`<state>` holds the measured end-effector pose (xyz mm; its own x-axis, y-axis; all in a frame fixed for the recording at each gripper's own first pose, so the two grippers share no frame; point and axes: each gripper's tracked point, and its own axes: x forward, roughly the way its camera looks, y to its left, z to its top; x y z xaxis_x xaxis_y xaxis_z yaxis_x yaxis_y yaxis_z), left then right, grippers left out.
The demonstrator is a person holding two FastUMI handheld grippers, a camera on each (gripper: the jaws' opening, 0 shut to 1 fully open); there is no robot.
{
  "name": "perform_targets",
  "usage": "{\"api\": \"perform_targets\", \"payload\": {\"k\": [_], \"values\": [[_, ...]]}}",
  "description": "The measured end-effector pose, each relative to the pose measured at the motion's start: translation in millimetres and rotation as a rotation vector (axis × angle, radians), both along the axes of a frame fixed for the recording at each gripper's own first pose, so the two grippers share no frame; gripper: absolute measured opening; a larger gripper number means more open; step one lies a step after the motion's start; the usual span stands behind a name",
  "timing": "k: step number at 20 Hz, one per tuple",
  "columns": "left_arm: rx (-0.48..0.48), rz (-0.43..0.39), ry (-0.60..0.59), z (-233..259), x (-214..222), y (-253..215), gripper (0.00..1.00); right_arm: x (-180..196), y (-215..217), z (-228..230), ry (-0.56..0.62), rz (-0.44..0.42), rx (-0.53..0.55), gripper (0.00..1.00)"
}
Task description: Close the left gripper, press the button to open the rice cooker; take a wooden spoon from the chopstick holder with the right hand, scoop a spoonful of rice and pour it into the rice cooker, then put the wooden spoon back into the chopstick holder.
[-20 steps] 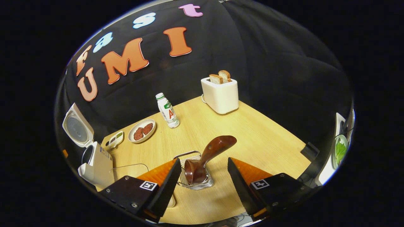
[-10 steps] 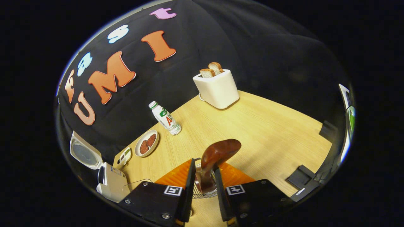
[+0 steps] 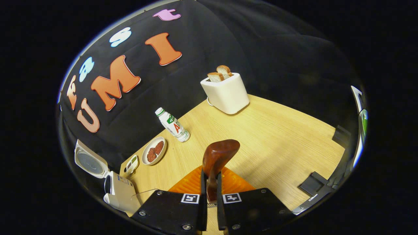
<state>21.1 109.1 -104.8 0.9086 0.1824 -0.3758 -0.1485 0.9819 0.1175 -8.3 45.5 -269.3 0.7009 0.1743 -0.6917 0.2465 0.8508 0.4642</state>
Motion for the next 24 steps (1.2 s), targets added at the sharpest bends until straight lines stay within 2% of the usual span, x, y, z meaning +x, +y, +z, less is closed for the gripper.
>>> {"api": "perform_targets", "payload": {"k": [2,4,5,6,8,10,13,16,20,21,22,24], "values": [[-0.020,-0.030,-0.006,1,2,-8,0.08,3,-2,26,-0.052,0.019,-0.034,0.12],[-0.033,-0.040,-0.022,0,2,-9,0.31,6,-2,55,-0.113,0.037,-0.069,0.12],[-0.034,-0.039,-0.026,1,4,-9,0.49,7,1,70,-0.143,0.046,-0.075,0.12],[-0.032,-0.038,-0.033,1,3,-6,0.48,8,6,87,-0.171,0.058,-0.071,0.12],[-0.021,-0.039,-0.054,3,7,-2,0.55,5,25,114,-0.216,0.090,-0.038,0.12],[-0.021,-0.041,-0.066,3,7,0,0.75,-3,53,124,-0.236,0.153,-0.008,0.12],[-0.013,-0.035,-0.061,-2,8,8,0.92,-17,92,121,-0.228,0.252,-0.004,0.12],[0.004,-0.031,-0.064,-2,3,18,0.92,-30,128,112,-0.228,0.339,-0.028,0.12],[0.006,-0.006,-0.059,-7,-7,32,0.94,-34,146,75,-0.217,0.424,-0.196,0.12],[0.003,0.000,-0.059,-7,-10,35,0.92,-33,148,70,-0.222,0.435,-0.230,0.12],[-0.001,0.007,-0.056,-10,-11,36,0.94,-34,150,63,-0.226,0.440,-0.261,0.12],[-0.009,0.019,-0.047,-14,-14,40,0.92,-31,152,52,-0.240,0.409,-0.306,0.12]]}}
